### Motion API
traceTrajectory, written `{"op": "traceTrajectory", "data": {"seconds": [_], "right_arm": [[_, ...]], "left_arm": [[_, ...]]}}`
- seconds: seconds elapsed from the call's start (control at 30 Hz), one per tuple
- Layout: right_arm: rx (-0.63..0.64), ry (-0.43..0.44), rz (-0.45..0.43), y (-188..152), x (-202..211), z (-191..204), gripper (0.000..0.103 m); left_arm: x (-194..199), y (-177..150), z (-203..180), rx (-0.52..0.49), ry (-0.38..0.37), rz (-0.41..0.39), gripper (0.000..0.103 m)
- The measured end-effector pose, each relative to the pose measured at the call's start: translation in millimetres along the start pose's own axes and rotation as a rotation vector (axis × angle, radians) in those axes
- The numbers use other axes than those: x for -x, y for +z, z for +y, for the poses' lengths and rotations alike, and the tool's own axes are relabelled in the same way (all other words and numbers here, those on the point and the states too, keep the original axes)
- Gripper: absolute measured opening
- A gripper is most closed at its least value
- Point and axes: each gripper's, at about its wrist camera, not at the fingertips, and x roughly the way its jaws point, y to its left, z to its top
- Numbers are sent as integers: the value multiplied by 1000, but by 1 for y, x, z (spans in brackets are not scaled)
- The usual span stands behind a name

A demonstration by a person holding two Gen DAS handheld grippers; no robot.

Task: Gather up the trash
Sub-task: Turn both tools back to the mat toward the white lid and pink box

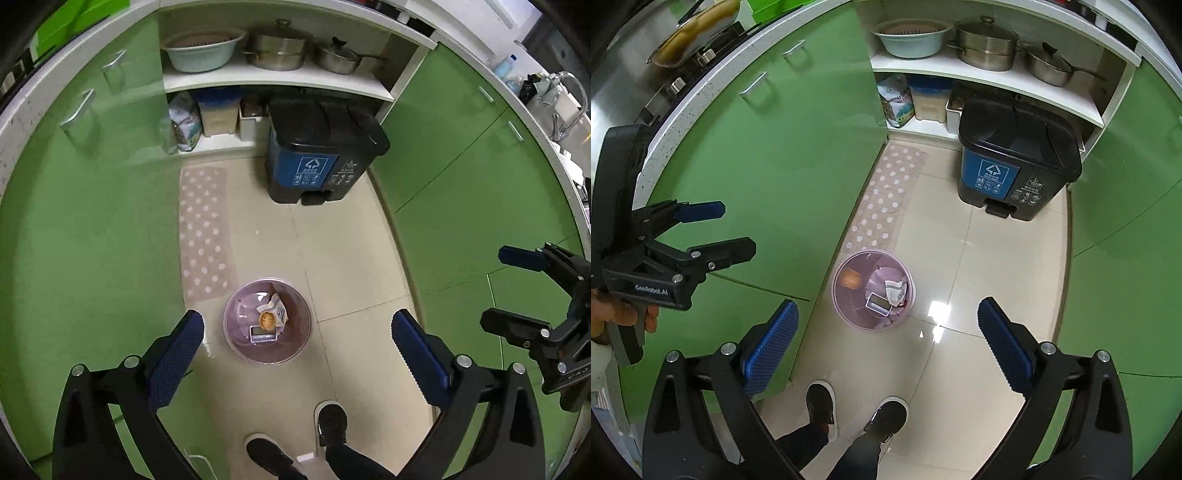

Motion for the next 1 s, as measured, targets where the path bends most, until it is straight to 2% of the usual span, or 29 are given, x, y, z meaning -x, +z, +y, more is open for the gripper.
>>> {"op": "traceTrajectory", "data": {"seconds": [0.27,0.5,0.7,0.83,1.0], "right_arm": [[29,4,-14,0,19,13,96],[108,17,-38,6,70,52,97],[233,71,-69,9,125,112,99],[341,147,-88,9,151,169,100],[467,232,-98,13,164,244,100]], "left_arm": [[28,-9,0,29,25,-19,98],[101,-29,1,85,55,-84,98],[185,-64,15,191,108,-166,98],[243,-94,34,282,180,-229,98],[311,-145,73,410,290,-294,98]]}}
